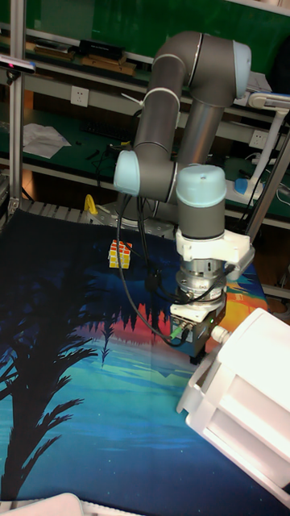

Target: Grasp the handle and close the drawer

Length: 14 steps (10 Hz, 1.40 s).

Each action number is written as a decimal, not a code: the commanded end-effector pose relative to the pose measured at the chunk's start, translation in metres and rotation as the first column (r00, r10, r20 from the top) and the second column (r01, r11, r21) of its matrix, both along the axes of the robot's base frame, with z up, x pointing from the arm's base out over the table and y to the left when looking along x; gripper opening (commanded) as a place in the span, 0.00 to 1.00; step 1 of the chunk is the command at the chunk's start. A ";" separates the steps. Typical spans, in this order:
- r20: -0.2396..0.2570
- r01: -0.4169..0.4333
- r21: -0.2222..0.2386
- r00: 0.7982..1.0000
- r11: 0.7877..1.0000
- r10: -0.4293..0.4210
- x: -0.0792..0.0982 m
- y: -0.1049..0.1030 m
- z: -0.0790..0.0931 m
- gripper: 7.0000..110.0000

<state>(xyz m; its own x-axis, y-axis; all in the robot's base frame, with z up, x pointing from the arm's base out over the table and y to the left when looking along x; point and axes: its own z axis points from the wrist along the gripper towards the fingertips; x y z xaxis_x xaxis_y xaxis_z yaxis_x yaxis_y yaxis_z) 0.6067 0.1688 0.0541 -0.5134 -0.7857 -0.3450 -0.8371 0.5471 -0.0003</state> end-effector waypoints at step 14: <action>0.111 -0.015 0.211 0.994 0.977 -0.009 0.014 0.015 0.006 0.00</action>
